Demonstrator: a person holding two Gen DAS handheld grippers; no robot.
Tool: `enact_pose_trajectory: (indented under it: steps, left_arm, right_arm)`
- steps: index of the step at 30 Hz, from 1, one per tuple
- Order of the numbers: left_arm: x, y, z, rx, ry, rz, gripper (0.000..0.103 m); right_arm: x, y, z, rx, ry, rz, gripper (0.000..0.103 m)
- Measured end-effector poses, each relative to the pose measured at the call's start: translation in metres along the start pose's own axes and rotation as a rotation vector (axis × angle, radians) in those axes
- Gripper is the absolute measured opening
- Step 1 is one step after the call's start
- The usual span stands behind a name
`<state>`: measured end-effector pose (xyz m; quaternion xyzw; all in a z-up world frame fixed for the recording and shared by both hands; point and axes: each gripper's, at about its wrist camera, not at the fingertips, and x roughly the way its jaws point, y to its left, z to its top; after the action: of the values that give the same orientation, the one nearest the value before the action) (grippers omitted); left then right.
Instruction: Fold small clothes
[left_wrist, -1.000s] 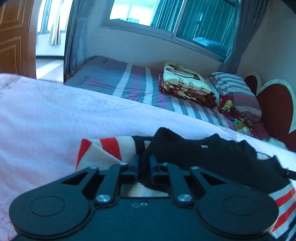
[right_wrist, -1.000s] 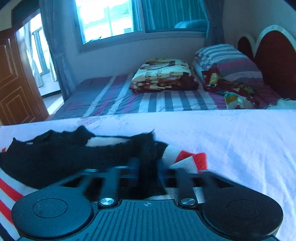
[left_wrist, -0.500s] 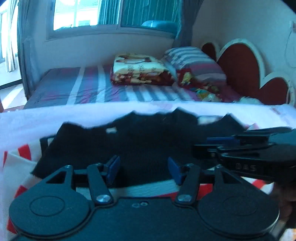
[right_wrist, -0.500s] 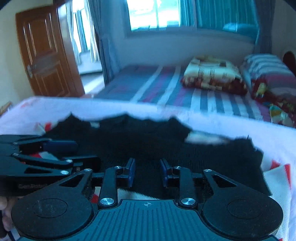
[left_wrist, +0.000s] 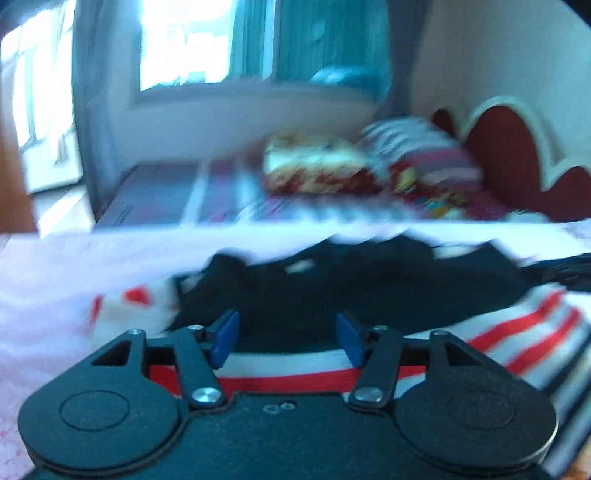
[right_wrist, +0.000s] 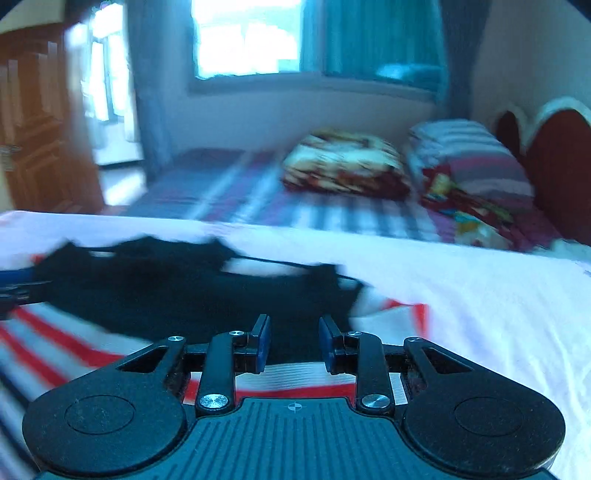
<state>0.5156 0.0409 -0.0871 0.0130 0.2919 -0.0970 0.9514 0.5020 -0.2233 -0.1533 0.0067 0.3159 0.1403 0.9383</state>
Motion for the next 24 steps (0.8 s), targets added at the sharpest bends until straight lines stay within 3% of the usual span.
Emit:
enact_pose_trajectory:
  steps: [1,4,7,11,12,13,15,18,20,22,24]
  left_arm:
    - [-0.005,-0.010,-0.001,0.017,-0.007,-0.022,0.065]
    - [-0.011,-0.032,-0.008,0.031,0.024,-0.092,0.065]
    - [-0.010,-0.047,-0.023,0.056,0.067,-0.096,0.065]
    - [-0.016,-0.033,-0.034,0.039,0.063,-0.078,0.069]
    - [-0.020,-0.024,-0.035,0.024,0.063,-0.064,0.069]
    - [-0.026,-0.017,-0.037,0.017,0.063,-0.033,0.069]
    - [-0.034,0.008,-0.046,-0.017,0.077,0.051,0.069]
    - [-0.046,0.027,-0.050,-0.097,0.070,0.011,0.067]
    - [-0.052,0.014,-0.043,-0.091,0.074,0.035,0.065]
    - [-0.061,-0.002,-0.039,-0.094,0.035,-0.033,0.066]
    - [-0.066,-0.029,-0.038,-0.036,0.025,-0.053,0.066]
  right_arm:
    - [-0.005,0.010,-0.003,-0.017,0.005,0.034,0.029]
    - [-0.006,0.038,-0.008,-0.057,0.033,0.109,0.029]
    - [-0.001,0.059,-0.014,-0.094,0.054,0.125,0.029]
    - [0.002,0.051,-0.024,-0.137,0.085,0.062,0.033]
    - [0.004,0.045,-0.028,-0.128,0.091,0.023,0.046]
    - [0.001,0.036,-0.031,-0.112,0.091,-0.024,0.051]
    - [-0.005,0.014,-0.038,-0.064,0.104,-0.068,0.051]
    - [-0.013,0.009,-0.040,-0.058,0.097,-0.075,0.051]
    - [-0.024,0.020,-0.036,-0.027,0.059,-0.044,0.051]
    - [-0.032,0.034,-0.034,-0.008,0.031,0.020,0.051]
    - [-0.037,0.056,-0.036,-0.029,0.039,0.075,0.051]
